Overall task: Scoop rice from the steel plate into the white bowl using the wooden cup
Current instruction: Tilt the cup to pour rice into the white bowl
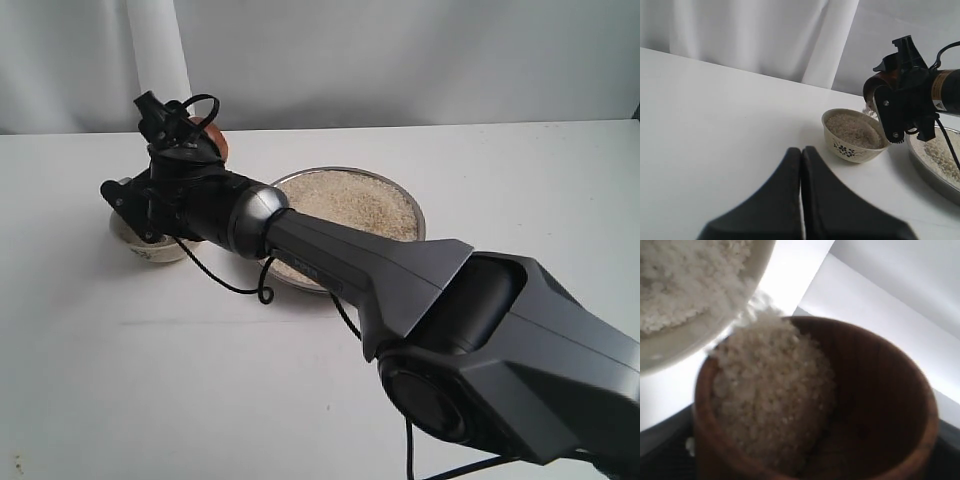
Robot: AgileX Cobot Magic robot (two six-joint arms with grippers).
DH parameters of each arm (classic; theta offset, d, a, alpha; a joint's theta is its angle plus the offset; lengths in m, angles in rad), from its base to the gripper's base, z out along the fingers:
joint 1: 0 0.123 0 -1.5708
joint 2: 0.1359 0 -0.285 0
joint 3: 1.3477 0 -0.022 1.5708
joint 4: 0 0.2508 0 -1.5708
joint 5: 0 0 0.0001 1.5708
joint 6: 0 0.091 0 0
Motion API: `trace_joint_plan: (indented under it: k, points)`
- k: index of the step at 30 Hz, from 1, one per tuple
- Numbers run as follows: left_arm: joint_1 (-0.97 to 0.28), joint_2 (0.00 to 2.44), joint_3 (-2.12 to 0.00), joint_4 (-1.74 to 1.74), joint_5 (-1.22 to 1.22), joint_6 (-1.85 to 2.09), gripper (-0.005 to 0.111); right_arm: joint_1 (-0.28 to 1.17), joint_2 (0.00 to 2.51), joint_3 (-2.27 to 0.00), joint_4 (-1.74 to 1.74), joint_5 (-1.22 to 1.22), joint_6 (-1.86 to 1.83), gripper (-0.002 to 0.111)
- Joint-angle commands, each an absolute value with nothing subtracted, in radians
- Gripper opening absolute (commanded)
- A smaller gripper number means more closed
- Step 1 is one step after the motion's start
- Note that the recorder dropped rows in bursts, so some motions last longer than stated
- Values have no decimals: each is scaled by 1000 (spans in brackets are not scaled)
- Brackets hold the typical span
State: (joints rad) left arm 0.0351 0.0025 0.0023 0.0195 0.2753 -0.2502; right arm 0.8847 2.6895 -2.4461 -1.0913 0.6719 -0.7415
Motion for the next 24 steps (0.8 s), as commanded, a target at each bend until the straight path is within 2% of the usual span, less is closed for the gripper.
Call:
trace_joint_plan:
  k: [1,24]
  points:
    - [30,0,0,18,266,-254,0,895,2675,-2455,-1123,646,-787,0]
    - [30,0,0,18,266,-254,0,897,2675,-2455,-1295,590,-787,0]
